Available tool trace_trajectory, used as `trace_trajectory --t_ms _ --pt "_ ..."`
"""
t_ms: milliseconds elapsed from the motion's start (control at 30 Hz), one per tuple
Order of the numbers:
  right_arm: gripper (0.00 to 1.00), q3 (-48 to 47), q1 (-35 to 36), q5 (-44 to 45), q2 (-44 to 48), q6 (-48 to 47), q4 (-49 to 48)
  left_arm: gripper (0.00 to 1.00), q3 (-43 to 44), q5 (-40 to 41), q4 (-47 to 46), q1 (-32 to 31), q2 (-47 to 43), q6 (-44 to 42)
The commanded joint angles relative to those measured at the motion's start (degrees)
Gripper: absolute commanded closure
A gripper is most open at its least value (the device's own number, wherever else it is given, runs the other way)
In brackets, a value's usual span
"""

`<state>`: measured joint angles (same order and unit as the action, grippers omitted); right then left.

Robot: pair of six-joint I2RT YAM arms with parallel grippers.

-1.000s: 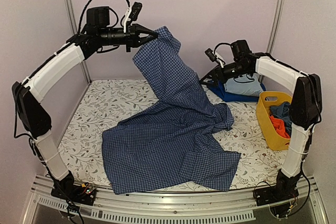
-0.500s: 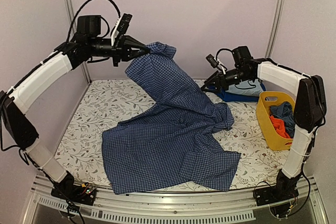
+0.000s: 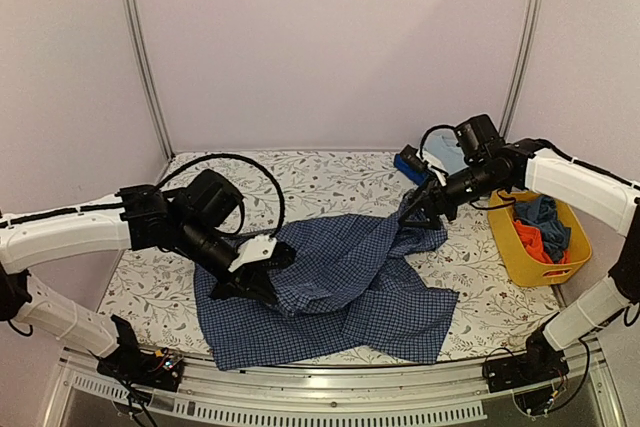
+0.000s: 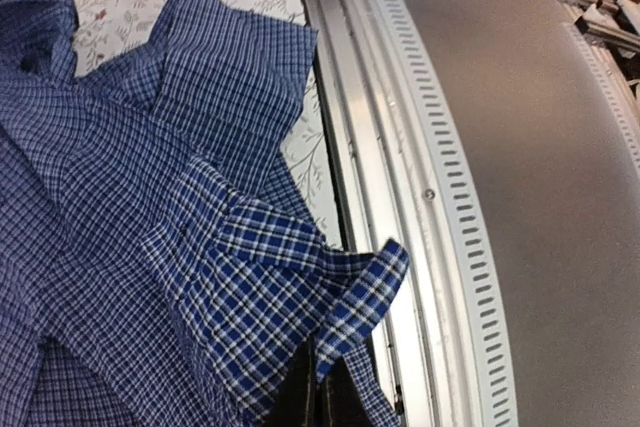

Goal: Fold and stack the mixed laundry pile
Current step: Flatten out the crumpled T-shirt at the center of the board.

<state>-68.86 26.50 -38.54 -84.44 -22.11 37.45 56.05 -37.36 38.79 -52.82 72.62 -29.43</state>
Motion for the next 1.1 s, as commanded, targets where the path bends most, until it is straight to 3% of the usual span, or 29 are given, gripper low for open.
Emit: trace_trajectory --t_ms 0,100,267,700,1067 --pt "0.15 2.14 3.69 5.89 1.89 -0.98 1.42 1.0 -1.5 13.17 0.97 -0.55 -5.7 -3.47" --pt "0.19 2.95 7.35 8.82 1.37 -2.14 1.02 1.0 -1.9 13.48 -1.76 0.83 -7.39 -3.28" --pt "0.27 6.54 13.42 15.71 0.77 -3.79 -1.78 1.0 -0.49 7.1 -4.37 6.89 -8.09 -1.49" --pt "0.23 10.05 13.66 22.83 -3.41 -10.93 -15.64 1.0 1.69 5.72 -4.25 10.51 -9.36 -5.23" --pt "0.26 11.06 13.83 21.6 -5.62 -17.24 -18.52 1.0 2.77 3.77 -4.16 14.97 -9.45 -8.48"
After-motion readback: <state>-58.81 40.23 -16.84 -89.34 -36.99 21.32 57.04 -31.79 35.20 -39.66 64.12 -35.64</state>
